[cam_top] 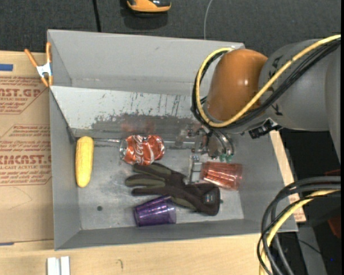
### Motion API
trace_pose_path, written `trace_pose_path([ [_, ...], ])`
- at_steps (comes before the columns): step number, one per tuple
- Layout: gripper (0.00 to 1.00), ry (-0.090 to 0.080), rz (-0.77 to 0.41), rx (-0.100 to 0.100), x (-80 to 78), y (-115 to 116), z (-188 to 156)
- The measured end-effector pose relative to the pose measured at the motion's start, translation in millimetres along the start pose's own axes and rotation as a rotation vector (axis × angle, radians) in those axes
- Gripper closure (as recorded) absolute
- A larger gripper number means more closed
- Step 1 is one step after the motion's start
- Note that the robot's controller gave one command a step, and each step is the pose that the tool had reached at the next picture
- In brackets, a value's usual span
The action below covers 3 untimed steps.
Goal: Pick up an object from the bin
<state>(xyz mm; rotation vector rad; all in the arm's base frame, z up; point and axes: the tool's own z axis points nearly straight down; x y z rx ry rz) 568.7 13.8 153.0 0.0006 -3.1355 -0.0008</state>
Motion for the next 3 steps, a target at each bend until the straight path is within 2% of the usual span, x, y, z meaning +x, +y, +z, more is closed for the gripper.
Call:
trace_pose_path([
  [1,0.00,-0.008,0.000,0.000,-1.8,0.0,-4.7],
  [2,0.00,-0.014,-0.058,0.000,38.3,-24.0,42.8],
  [3,1.00,-0.006,-0.031,0.000,50.6,-62.3,83.2],
])
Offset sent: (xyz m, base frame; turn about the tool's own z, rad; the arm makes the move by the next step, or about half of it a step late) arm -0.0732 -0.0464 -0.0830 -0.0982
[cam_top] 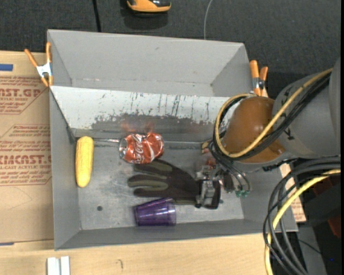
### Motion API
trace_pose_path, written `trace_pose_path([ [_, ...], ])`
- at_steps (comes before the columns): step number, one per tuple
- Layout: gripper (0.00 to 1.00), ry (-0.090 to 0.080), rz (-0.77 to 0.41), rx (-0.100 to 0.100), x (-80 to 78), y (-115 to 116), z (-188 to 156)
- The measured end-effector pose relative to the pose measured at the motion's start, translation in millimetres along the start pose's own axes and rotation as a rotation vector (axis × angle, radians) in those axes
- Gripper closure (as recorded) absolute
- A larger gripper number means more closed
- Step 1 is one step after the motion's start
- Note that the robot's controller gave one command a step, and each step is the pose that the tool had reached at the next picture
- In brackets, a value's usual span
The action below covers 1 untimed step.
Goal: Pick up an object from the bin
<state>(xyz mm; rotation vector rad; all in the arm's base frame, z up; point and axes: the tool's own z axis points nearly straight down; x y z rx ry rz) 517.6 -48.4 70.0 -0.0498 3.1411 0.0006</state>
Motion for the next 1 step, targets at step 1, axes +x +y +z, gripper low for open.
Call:
trace_pose_path([
  [1,1.00,0.000,0.000,0.000,0.0,0.0,0.0],
])
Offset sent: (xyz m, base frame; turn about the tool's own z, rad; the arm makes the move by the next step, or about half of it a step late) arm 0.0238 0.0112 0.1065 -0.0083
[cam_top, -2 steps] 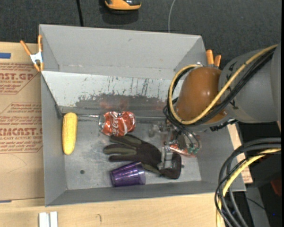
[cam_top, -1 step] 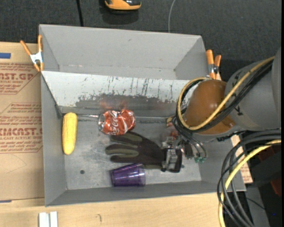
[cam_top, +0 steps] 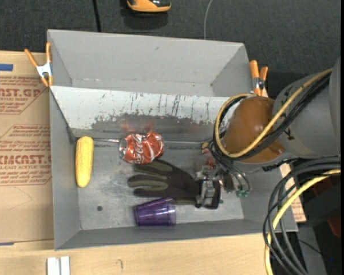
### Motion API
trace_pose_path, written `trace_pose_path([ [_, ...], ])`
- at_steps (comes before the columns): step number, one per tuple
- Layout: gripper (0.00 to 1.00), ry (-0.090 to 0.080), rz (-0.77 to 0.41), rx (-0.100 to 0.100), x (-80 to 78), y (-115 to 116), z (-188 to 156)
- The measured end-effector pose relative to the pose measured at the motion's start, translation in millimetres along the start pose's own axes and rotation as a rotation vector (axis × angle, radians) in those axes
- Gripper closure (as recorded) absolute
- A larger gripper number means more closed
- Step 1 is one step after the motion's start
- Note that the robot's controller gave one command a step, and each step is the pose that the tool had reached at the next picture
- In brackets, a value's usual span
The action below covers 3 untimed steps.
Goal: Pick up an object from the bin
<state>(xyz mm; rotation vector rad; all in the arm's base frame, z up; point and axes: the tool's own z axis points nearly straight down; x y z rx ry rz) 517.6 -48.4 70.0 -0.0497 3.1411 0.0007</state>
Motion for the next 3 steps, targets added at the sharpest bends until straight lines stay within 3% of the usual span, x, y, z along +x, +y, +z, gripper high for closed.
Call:
trace_pose_path([
  [1,1.00,-0.002,-0.009,0.000,-24.5,11.0,-106.1],
  [2,1.00,-0.001,-0.009,0.000,-24.5,11.0,-106.1],
  [3,1.00,0.003,-0.005,0.000,-20.1,1.2,-167.8],
])
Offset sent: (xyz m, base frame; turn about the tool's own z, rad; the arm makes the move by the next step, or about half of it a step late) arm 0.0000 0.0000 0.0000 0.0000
